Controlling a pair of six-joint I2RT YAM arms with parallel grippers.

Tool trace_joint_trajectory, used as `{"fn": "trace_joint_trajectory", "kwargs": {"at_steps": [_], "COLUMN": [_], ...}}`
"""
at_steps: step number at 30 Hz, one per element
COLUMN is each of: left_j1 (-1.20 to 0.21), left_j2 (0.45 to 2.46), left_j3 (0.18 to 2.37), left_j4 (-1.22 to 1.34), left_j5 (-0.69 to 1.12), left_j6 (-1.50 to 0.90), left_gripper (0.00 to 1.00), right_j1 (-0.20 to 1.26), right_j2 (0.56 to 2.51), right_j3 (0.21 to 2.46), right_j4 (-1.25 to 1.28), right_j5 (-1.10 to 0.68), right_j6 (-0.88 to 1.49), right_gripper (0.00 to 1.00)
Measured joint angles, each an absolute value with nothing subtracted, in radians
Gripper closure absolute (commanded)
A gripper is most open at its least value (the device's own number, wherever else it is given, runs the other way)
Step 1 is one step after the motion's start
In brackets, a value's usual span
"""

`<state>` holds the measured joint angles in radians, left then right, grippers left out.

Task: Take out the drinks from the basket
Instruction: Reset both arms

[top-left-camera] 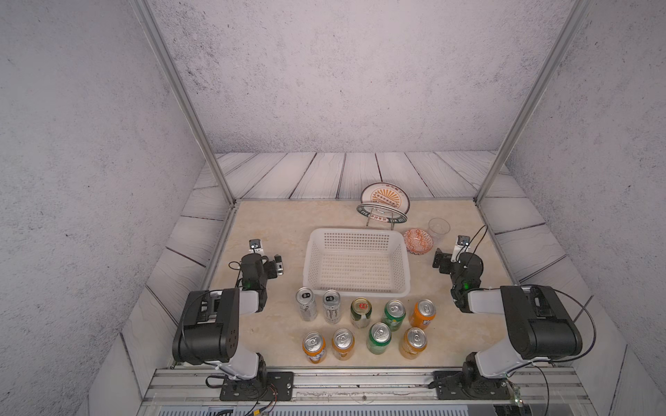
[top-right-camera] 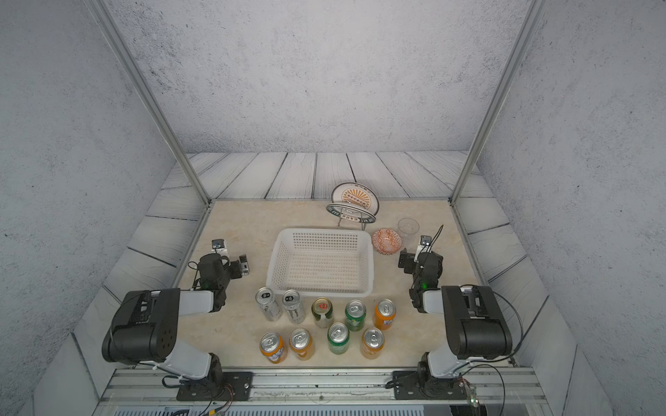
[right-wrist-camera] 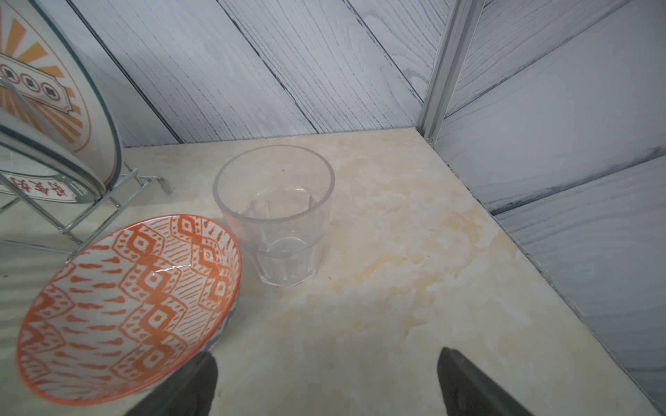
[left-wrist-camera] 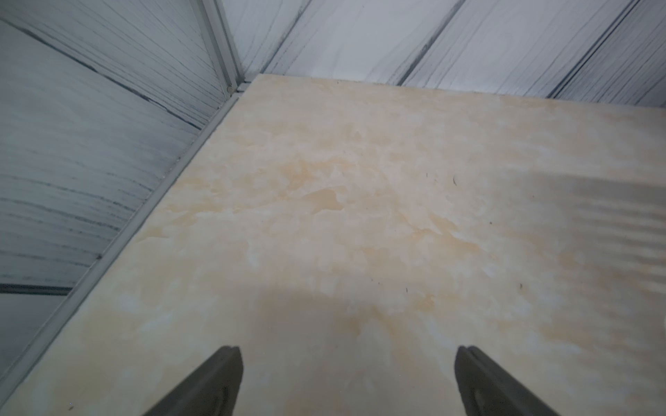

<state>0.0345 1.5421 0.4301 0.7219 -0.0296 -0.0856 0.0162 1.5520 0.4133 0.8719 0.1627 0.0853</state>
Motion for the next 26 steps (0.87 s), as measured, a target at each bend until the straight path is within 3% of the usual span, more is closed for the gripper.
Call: {"fn": "trace_joint_trajectory", "kwargs": {"at_steps": [26], "left_j1": [0.025], "left_j2": [1.537], "left_j3": [0.434], "left_j4": [0.743], "left_j5": [-0.038], "left_j6": [-0.05], "left_gripper": [0.01], "right_j1": [0.016], "right_j2": [1.552], "right_j3": [0.413], "right_j4": [0.872], "right_j5": [0.162], "right_j6": [0.085], "right_gripper": [0.01]}}
